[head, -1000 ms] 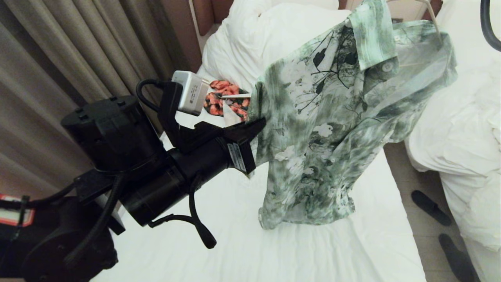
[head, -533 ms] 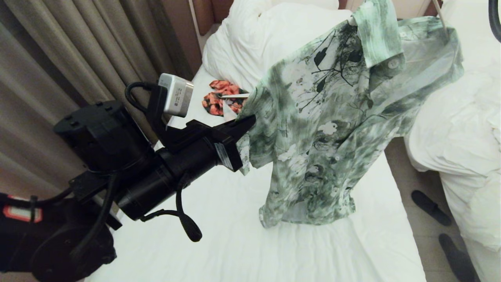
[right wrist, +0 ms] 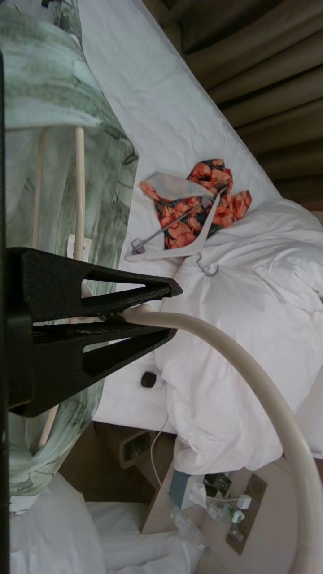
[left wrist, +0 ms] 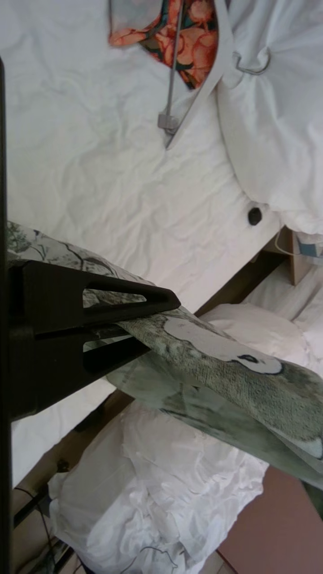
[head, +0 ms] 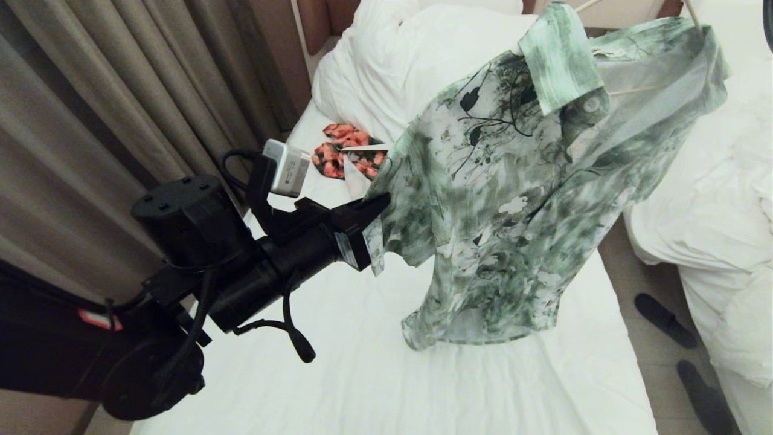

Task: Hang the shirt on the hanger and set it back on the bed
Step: Take the clothes hanger out of the clothes

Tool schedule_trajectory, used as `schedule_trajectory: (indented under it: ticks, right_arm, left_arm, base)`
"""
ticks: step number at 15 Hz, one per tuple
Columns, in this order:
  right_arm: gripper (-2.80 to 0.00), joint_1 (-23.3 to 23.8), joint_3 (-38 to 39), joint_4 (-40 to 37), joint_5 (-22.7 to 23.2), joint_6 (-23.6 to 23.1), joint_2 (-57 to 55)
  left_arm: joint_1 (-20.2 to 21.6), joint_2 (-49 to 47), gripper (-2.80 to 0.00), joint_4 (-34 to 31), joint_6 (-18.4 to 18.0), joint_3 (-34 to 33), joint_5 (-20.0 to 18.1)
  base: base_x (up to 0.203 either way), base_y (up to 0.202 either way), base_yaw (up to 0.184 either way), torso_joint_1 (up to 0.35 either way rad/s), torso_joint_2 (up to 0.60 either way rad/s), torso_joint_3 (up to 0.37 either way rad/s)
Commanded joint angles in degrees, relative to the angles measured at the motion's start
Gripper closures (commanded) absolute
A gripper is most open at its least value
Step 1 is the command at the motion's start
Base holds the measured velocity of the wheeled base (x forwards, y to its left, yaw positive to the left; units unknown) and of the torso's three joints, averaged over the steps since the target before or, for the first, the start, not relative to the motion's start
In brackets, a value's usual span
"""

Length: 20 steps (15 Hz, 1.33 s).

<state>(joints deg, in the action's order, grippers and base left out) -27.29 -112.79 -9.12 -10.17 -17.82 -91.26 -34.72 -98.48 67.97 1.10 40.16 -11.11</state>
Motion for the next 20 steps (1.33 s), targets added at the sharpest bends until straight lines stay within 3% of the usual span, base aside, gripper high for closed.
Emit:
schedule_trajectory:
  ticks: [1, 5, 10, 11, 16, 19, 20]
  right_arm:
    - [0.0, 0.53, 0.02, 0.07, -0.03, -0.11, 0.12]
    - [0.0, 1.54, 0.11, -0.18, 0.23, -0.11, 0.38]
    - [0.0, 1.45, 0.2, -0.29, 0.24, -0.11, 0.38]
    - [0.0, 1.45, 0.29, -0.29, 0.24, -0.11, 0.38]
    - [0.0, 1.6, 0.29, -0.29, 0.06, -0.11, 0.38]
    - [0.0, 2.69, 0.29, -0.37, -0.03, -0.11, 0.47]
    - [0.0, 3.41, 0.29, -0.32, -0.03, -0.11, 0.41]
  left_arm:
    - [0.18, -1.18, 0.0, 0.2, -0.04, 0.13, -0.04]
    - [-0.72, 3.86, 0.0, -7.8, -0.05, 1.9, 1.08]
    - [-0.97, 5.8, 0.0, -8.55, 0.2, 2.23, 1.5]
    - [-1.12, 6.28, -2.8, -8.58, 0.17, 2.01, 1.57]
    - [-0.07, 6.72, -2.8, -8.45, 0.29, 1.86, 0.98]
    - [5.87, 8.14, -2.8, -8.35, 1.0, 2.0, -3.83]
    - [7.92, 8.38, -2.8, -8.22, 2.74, 2.44, -4.9]
  base:
    - [0.0, 0.0, 0.0, 0.0, 0.0, 0.0]
    - [0.0, 0.0, 0.0, 0.0, 0.0, 0.0]
    - [0.0, 0.0, 0.0, 0.0, 0.0, 0.0]
    - [0.0, 0.0, 0.0, 0.0, 0.0, 0.0]
    - [0.0, 0.0, 0.0, 0.0, 0.0, 0.0]
    - [0.0, 0.0, 0.0, 0.0, 0.0, 0.0]
    - [0.0, 0.0, 0.0, 0.0, 0.0, 0.0]
